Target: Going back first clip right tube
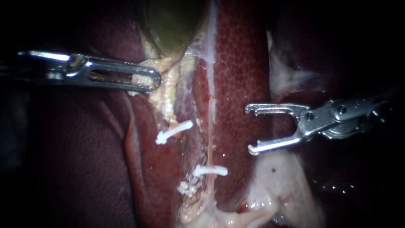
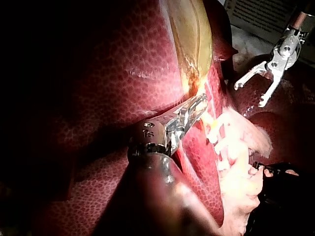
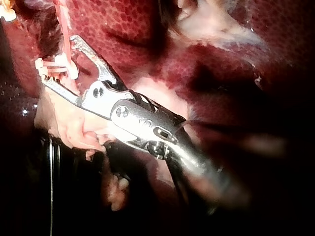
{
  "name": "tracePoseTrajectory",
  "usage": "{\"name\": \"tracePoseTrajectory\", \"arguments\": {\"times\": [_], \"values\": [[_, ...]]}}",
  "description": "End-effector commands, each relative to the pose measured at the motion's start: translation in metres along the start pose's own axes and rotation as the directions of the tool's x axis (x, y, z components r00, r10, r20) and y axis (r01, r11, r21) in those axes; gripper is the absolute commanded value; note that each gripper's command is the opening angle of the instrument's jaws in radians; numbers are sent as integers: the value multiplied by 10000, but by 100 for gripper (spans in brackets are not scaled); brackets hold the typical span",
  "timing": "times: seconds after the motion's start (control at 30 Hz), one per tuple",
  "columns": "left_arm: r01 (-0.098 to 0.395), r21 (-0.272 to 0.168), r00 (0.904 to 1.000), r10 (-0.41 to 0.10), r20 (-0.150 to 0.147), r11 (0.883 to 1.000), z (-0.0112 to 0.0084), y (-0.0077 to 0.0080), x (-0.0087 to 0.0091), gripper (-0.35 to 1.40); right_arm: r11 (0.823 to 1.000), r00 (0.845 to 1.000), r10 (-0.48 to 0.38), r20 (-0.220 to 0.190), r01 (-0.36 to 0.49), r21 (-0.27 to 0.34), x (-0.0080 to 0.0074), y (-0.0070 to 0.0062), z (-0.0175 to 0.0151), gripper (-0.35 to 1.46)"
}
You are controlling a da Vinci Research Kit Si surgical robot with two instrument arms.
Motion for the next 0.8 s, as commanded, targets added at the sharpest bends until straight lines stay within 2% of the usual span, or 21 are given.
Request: {"name": "tracePoseTrajectory", "arguments": {"times": [0.03, 0.33, 0.53, 0.8], "values": [[-17, 11, 10000, 17, -40, 10000, 3, 1, 1, -35, 10000, 10000, 2, 2, -2, 0, 0, 0, 0, 60], [-187, 3, 9996, 187, -208, 9998, 33, 13, 17, -35, 10000, 10000, 5, -28, -5, -3, 1, -1, 2, 60], [-205, 95, 9991, 208, -364, 9997, 51, 11, 29, -35, 10000, 10000, -54, -30, 54, 0, 2, -3, 2, 60], [-151, 115, 9992, 155, -372, 9998, 53, 11, 30, -35, 9999, 9998, -130, -127, 130, -12, 7, -3, 1, 60]]}}
